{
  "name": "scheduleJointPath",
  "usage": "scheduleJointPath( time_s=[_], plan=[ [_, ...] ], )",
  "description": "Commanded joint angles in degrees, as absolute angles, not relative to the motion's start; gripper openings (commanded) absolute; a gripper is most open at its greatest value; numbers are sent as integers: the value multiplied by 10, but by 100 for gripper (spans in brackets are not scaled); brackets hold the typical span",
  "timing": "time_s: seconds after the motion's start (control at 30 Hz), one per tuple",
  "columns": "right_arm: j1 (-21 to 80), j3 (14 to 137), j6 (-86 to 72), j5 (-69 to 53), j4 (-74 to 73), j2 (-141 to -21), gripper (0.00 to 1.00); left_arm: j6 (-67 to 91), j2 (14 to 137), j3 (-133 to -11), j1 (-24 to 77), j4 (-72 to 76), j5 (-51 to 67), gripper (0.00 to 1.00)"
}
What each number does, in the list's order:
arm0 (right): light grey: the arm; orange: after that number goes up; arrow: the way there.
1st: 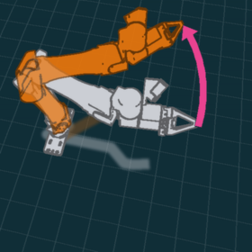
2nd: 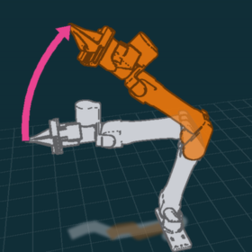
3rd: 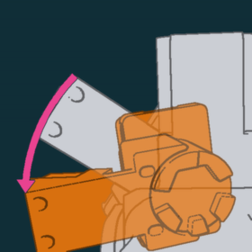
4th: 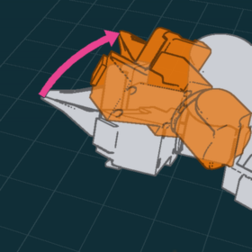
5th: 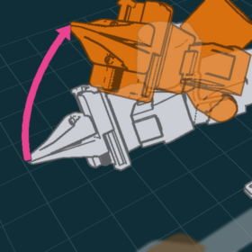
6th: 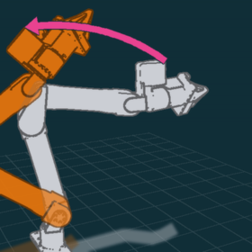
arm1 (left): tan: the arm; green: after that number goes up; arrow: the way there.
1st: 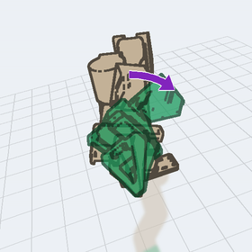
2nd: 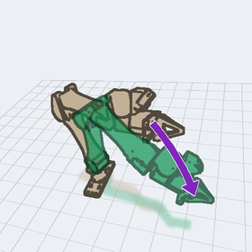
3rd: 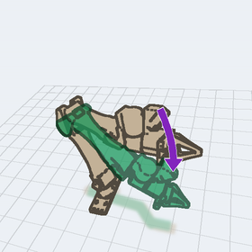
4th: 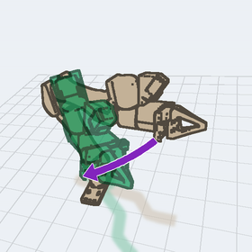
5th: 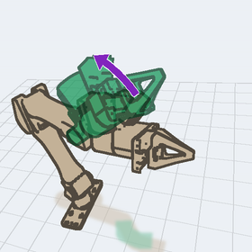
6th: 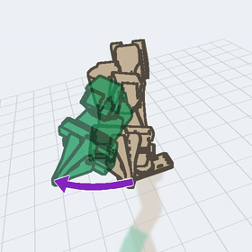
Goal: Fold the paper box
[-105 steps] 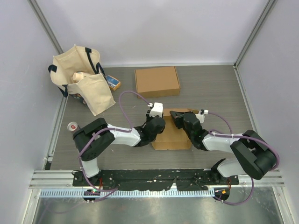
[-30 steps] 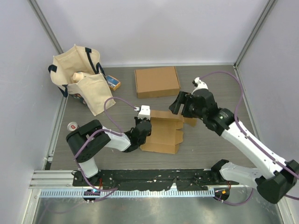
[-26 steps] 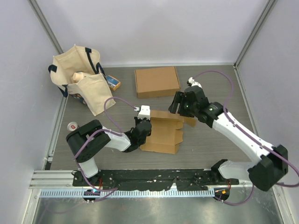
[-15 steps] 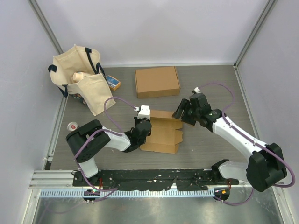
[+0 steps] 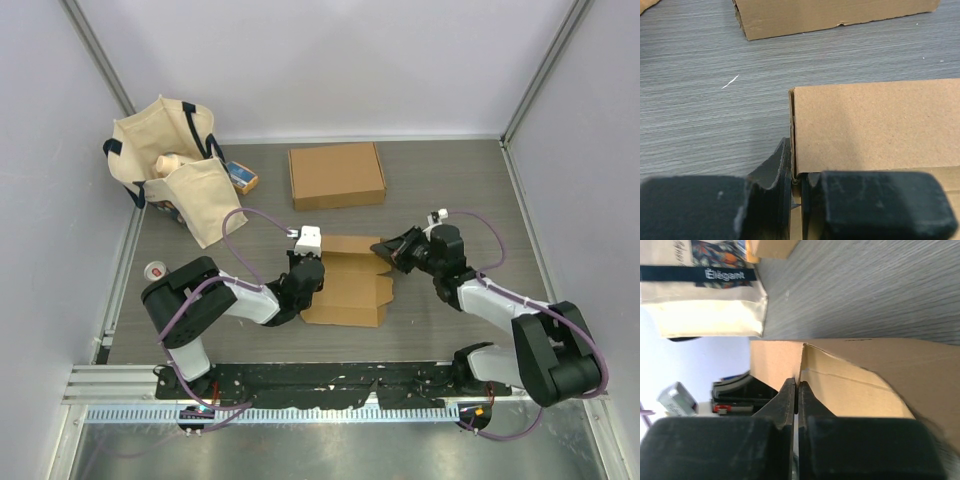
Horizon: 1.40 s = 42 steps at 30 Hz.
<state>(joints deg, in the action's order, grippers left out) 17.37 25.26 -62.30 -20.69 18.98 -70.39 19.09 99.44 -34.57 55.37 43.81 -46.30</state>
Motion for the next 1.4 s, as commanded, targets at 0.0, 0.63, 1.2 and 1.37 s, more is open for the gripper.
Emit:
scheduleJointPath(
  time_s=[0.0, 0.63, 1.2, 1.37],
  plan=[
    [156, 199, -695, -247, 440, -730, 2, 202, 977, -347, 553, 455, -476, 0],
    [266, 221, -327, 64, -25, -482, 2, 274, 974, -350, 553, 405, -485, 0],
    [318, 261, -294, 181, 136, -701, 2, 273, 980, -353, 553, 409, -483, 0],
    [323, 271, -311, 140, 177, -738, 2, 271, 982, -354, 553, 409, -481, 0]
  ],
)
